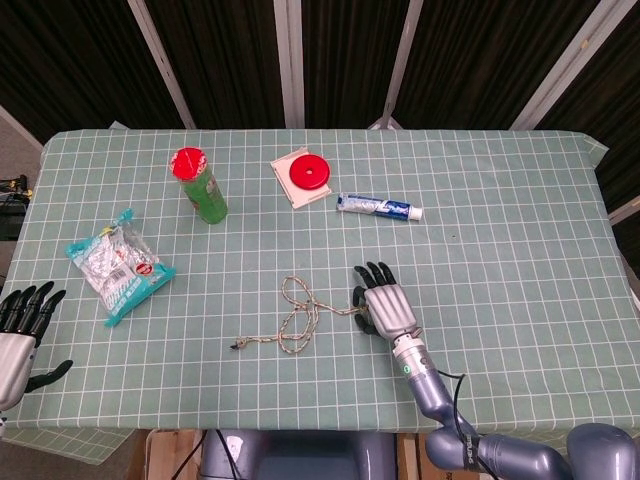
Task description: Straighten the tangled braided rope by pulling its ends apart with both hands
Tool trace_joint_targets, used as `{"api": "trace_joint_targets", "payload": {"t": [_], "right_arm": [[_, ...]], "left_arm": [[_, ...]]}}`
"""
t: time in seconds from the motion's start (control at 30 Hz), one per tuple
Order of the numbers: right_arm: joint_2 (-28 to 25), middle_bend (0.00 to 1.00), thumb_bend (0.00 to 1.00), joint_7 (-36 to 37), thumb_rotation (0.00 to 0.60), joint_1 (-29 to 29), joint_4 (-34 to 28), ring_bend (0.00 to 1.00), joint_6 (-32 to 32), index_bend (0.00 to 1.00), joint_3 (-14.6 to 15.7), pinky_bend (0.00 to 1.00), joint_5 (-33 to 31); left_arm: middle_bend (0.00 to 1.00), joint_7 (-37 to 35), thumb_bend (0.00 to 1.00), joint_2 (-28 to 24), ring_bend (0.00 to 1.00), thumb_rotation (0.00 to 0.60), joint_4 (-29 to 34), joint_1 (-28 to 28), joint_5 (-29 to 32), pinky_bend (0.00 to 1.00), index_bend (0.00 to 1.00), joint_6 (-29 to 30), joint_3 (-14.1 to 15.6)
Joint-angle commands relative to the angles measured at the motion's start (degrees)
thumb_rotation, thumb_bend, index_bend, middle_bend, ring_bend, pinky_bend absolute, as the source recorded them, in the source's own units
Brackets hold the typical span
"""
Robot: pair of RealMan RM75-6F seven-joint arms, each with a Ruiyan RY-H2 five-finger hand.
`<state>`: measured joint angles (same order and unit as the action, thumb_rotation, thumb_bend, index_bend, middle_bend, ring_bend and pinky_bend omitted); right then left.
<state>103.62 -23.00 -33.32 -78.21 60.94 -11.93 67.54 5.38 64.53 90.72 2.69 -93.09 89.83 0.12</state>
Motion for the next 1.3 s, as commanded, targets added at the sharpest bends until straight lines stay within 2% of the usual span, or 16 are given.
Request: {"api": "trace_joint_targets", "payload": {"t": [0.03,0.6,0.7,0.8,0.93,1.03,1.17,1.3], "right_arm": [[0.0,0.15,0.4,0.0,0.6,0.0,0.0,0.0,0.1,0.53,0.1,0.0,-0.2],[-0.6,0.18,0.47,-0.5,0.6,0.5,-1.9,0.0,1.1,0.61,1.0,0.0,-1.0],[-1.3,0.18,0.47,-0.5,0.6,0.7,-3.1,0.0,1.5,0.61,0.9,0.0,-1.0],[-2.4,0.18,0.47,-0.4,0.6,0.9,-4.9,0.0,2.1,0.61,0.7,0.0,-1.1],[-3.8,0.18,0.47,-0.9,0.6,1.2,-7.4,0.0,2.7,0.61,0.6,0.0,-1.3],[-5.0,0.18,0.47,-1.5,0.6,1.5,-9.3,0.0,3.3,0.61,0.6,0.0,-1.5],[-6.5,0.18,0.47,-1.8,0.6,2.0,-11.4,0.0,4.0,0.61,0.4,0.0,-2.3],[-7.9,0.18,0.47,-2.0,0.6,2.4,-13.1,0.0,4.5,0.61,0.5,0.0,-2.7]], "left_arm": [[0.0,0.0,0.04,0.0,0.0,0.6,0.0,0.0,-0.1,0.0,0.02,0.1,0.0],[0.0,0.4,0.04,-0.1,0.0,0.6,0.5,0.2,0.0,0.0,0.02,-0.7,0.3],[0.0,1.3,0.07,-0.1,0.0,0.6,1.5,0.8,-0.2,0.0,0.04,-1.8,0.5],[0.0,3.1,0.12,-0.7,0.0,0.6,4.2,2.3,-0.2,0.0,0.09,-4.2,0.3],[0.0,6.6,0.2,-0.9,0.0,0.6,9.8,5.6,0.9,0.0,0.17,-8.4,-1.4],[0.01,10.3,0.22,0.0,0.0,0.6,15.1,8.6,3.3,0.0,0.24,-13.1,-2.9],[0.04,16.7,0.25,3.4,0.0,0.6,18.6,11.9,6.3,0.0,0.31,-17.7,-4.2],[0.08,22.9,0.26,8.8,0.0,0.6,18.5,14.2,8.8,0.0,0.35,-20.3,-4.7]]}}
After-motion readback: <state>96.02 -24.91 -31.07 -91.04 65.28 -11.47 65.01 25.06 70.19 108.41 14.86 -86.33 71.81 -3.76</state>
